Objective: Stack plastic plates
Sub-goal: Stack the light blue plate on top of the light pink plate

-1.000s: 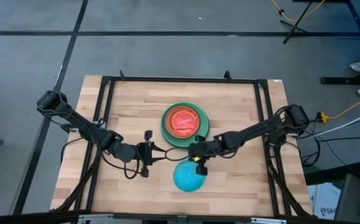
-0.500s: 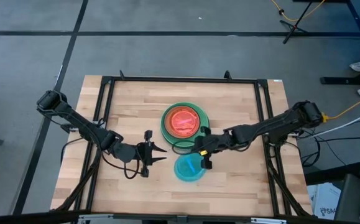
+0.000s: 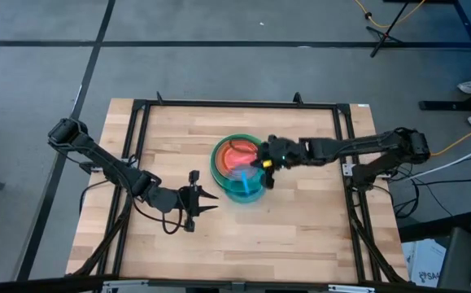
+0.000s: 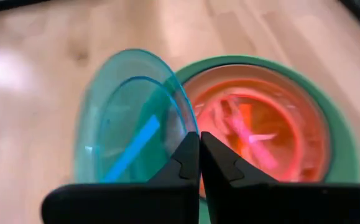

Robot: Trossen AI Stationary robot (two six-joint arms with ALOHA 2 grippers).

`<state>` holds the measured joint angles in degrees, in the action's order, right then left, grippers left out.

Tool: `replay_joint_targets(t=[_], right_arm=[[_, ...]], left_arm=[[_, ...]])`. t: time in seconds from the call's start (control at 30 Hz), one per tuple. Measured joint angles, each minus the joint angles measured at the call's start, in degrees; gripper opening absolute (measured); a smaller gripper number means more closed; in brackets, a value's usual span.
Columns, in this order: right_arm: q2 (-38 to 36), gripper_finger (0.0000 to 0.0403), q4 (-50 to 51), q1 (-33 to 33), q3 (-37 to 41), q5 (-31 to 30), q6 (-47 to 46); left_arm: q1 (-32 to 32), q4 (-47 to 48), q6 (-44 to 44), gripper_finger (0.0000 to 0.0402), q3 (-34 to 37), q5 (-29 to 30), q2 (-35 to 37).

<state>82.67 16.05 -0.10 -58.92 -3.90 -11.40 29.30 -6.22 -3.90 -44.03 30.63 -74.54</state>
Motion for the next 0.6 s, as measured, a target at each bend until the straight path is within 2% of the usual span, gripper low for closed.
replay_joint_targets(t=[0.33, 0.6], right_arm=[[0.8, 0.0001, -3.7, -11.1, 0.0, 4.0, 1.5], [4.9, 0.0001, -5.7, -16.3, 0.0, 5.0, 1.6]], left_arm=[[0.0, -0.2, 0.0, 0.0107, 0.0, 0.0, 0.0], [0.0, -0.3, 0.0, 0.0107, 0.0, 0.0, 0.0]])
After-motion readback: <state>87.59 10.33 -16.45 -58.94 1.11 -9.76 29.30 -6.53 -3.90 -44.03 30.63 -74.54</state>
